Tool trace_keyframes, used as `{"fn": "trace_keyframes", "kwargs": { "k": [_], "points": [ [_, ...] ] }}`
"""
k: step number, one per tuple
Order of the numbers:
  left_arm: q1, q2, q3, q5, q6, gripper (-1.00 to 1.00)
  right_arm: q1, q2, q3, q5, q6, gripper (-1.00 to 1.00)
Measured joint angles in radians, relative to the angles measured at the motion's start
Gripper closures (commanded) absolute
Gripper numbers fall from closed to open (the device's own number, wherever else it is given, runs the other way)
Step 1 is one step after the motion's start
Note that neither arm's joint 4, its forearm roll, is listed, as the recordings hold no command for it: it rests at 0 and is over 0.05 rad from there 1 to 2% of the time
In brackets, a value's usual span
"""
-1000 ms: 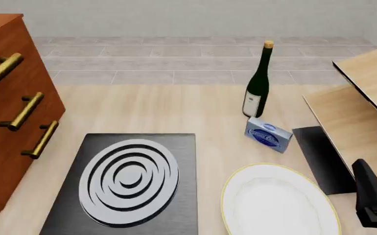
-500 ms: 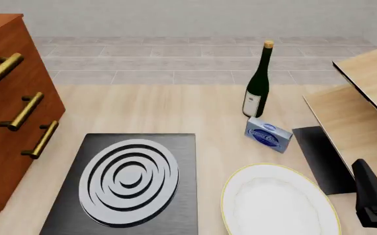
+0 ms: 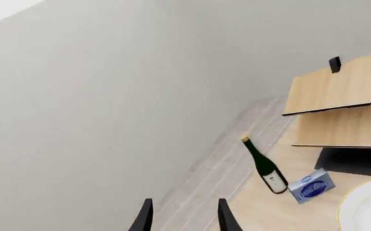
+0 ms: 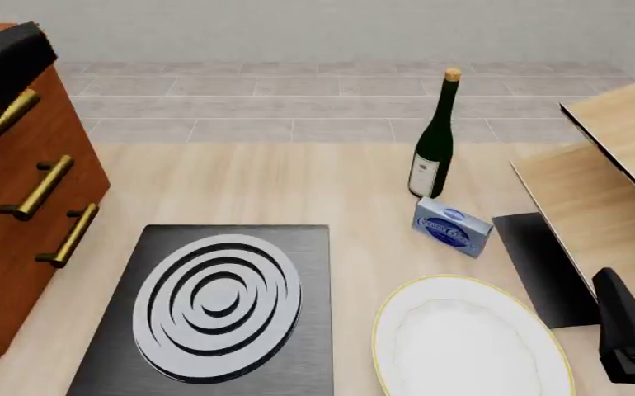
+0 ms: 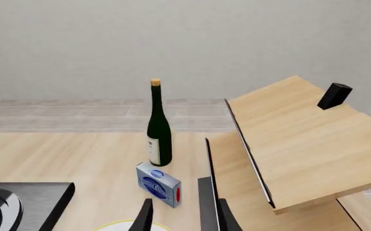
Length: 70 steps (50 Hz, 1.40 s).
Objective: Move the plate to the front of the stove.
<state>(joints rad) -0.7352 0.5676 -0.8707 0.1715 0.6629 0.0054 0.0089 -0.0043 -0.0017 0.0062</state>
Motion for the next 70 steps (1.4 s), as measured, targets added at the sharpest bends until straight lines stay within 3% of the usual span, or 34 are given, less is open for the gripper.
{"fn": "trace_keyframes", "kwargs": {
  "k": [11,31,70],
  "points": [
    [-0.134,0.102,-0.016,-0.033,0.13,-1.0,0.0,0.0,0.0,0.0,0.0,-1.0],
    [-0.284,0.298,0.03,-0.098,0.31,-1.0,0.0,0.0,0.0,0.0,0.0,-1.0],
    [-0.44,0.525,0.105,-0.158,0.479,-1.0,0.0,0.0,0.0,0.0,0.0,-1.0]
  ]
}}
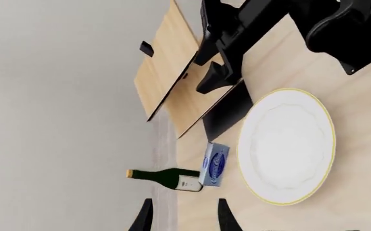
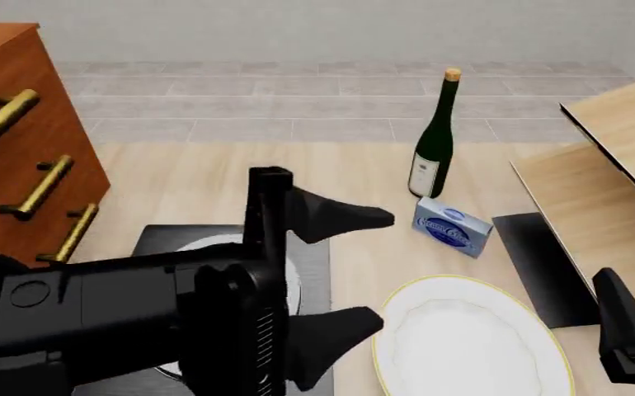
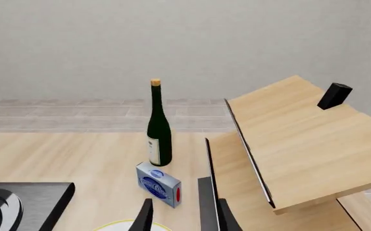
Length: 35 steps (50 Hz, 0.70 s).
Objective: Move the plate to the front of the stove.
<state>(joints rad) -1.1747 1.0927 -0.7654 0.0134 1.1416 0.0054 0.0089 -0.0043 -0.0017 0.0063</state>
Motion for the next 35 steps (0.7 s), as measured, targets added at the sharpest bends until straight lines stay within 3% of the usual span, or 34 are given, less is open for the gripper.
{"fn": "trace_keyframes", "kwargs": {
  "k": [35],
  "points": [
    [-0.067,0.153,0.042,-0.056,0.053,-1.0,0.0,0.0,0.0,0.0,0.0,-1.0]
  ]
}}
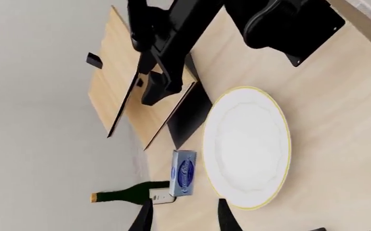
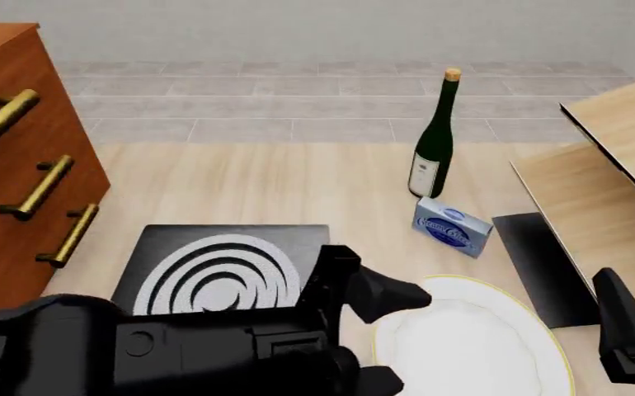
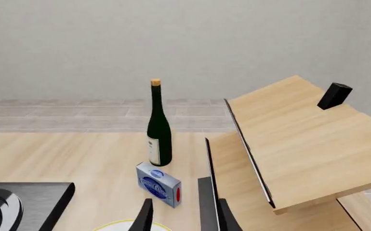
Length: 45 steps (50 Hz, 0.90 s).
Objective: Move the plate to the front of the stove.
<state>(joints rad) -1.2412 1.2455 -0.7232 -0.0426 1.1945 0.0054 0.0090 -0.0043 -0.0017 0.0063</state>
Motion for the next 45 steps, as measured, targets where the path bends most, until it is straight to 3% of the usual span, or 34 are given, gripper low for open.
{"fn": "trace_keyframes", "kwargs": {
  "k": [45],
  "points": [
    [-0.033,0.205,0.09,-0.157,0.05,-1.0,0.0,0.0,0.0,0.0,0.0,-1.0]
  ]
}}
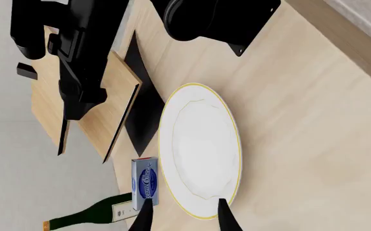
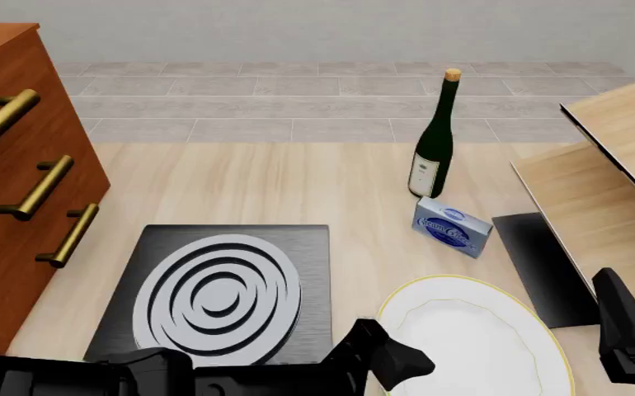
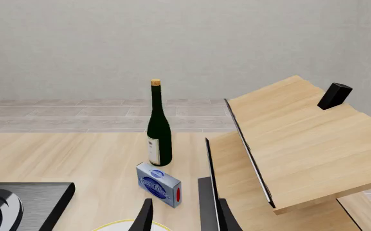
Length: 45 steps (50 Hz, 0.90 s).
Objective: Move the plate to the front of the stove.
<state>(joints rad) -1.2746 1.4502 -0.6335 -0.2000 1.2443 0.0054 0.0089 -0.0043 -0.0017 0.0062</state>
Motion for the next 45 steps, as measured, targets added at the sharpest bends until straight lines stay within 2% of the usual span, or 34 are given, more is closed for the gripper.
{"fn": "trace_keyframes", "kwargs": {
  "k": [45],
  "points": [
    [-0.006,0.148,0.008,-0.086,0.014,-1.0,0.0,0.0,0.0,0.0,0.0,-1.0]
  ]
}}
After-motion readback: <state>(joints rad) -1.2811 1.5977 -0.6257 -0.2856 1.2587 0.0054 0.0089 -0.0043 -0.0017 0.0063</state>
